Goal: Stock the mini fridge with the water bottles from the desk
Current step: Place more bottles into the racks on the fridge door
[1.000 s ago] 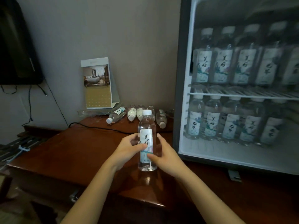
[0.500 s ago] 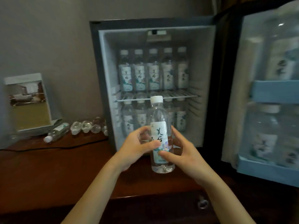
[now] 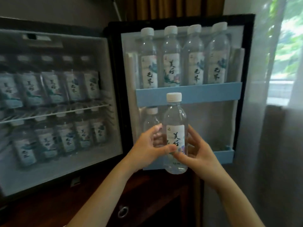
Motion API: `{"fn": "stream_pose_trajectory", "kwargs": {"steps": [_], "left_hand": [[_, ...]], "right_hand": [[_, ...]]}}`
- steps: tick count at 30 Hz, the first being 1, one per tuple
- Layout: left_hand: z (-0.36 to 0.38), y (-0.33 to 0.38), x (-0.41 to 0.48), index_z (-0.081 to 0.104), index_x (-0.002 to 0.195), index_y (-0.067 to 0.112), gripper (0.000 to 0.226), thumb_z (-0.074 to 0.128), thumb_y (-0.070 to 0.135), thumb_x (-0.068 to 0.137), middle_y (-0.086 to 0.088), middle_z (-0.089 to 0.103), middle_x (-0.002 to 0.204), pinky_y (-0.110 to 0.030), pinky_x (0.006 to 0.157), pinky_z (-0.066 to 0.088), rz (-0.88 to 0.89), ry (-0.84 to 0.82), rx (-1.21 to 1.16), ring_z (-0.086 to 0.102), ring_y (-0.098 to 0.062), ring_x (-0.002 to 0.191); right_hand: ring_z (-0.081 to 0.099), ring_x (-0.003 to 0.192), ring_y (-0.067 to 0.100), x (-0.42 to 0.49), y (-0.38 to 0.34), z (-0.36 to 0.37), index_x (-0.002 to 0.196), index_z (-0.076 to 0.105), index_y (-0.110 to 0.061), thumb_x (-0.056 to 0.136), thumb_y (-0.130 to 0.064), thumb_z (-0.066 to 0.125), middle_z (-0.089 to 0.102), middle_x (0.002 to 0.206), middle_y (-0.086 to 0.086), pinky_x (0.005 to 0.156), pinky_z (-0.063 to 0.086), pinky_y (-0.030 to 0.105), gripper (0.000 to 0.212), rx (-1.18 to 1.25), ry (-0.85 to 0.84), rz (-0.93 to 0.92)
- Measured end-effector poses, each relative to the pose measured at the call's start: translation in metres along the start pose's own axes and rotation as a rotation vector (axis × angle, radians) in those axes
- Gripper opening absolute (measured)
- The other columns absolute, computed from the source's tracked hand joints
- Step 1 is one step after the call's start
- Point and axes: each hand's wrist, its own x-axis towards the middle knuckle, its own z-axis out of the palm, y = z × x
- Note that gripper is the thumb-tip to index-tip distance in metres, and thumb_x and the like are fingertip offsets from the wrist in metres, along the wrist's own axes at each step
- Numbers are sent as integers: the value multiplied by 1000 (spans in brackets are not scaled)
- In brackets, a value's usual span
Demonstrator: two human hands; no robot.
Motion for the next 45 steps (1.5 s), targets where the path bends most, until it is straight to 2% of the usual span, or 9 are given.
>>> {"fn": "stream_pose_trajectory", "kwargs": {"steps": [2, 7, 17, 23, 28, 33, 38, 41, 45], "left_hand": [[15, 3, 11, 44, 133, 19, 79, 80, 26, 63, -1, 61, 124, -30, 92, 51, 51, 5, 17, 63, -12, 108], [30, 21, 36, 65, 96, 31, 25, 69, 14, 78, 6, 71, 97, -24, 77, 56, 276, 201, 94, 69, -10, 88], [37, 18, 61, 67, 89, 25, 24, 60, 2, 87, 6, 70, 87, -20, 72, 56, 335, 350, 95, 70, -8, 79], [35, 19, 60, 66, 91, 25, 25, 57, 2, 88, 4, 70, 90, -18, 69, 54, 335, 329, 80, 69, -10, 80], [36, 18, 56, 66, 90, 25, 25, 57, 1, 88, 3, 69, 89, -19, 69, 55, 338, 352, 82, 69, -9, 80], [33, 16, 45, 66, 88, 23, 27, 54, -1, 89, 3, 69, 85, -17, 66, 55, 315, 367, 35, 69, -6, 75], [16, 13, 31, 65, 85, 22, 27, 53, -1, 90, 5, 68, 82, -16, 64, 53, 286, 477, 32, 67, -5, 69], [4, 11, 23, 66, 85, 20, 23, 54, 1, 90, 2, 68, 80, -18, 65, 54, 275, 555, 41, 66, -6, 68], [-11, 3, 14, 65, 85, 19, 23, 52, 1, 91, 2, 66, 82, -17, 64, 54, 236, 610, 48, 66, -5, 66]], "right_hand": [[68, 94, 15, -2, 4, -17, 134, 39, -32, 67, -20, 75, 68, 105, -7, 74, 55, 23, 76, -2, 75, -9], [68, 93, 14, 0, 3, -56, 123, 39, -36, 72, 3, 72, 63, 106, -2, 74, 56, 23, 73, -130, 206, -123], [65, 101, 8, 35, 35, -75, 109, 42, -36, 71, -4, 78, 60, 117, -6, 89, 55, 35, 62, -258, 110, -22], [64, 102, 1, 35, 40, -77, 123, 37, -25, 74, -6, 76, 60, 119, -8, 85, 53, 19, 66, -296, 28, 40], [64, 97, 3, 36, 40, -75, 136, 28, -22, 75, -17, 77, 59, 109, -16, 88, 54, 28, 79, -464, -49, 101], [65, 83, -4, 41, 38, -77, 138, 24, -19, 79, -15, 73, 63, 98, -9, 75, 53, 17, 78, -466, -84, 143], [60, 107, 3, 42, 42, -79, 146, 0, -36, 79, -16, 73, 55, 120, -14, 97, 48, 28, 101, -414, -82, 143], [47, 125, 14, 38, 45, -74, 145, -2, -40, 79, -17, 73, 39, 143, -3, 108, 38, 36, 102, -312, 14, 77], [43, 117, 7, 27, 49, -51, 141, 26, -20, 74, -37, 64, 41, 129, -5, 100, 35, 15, 79, -423, 377, -220]]}}
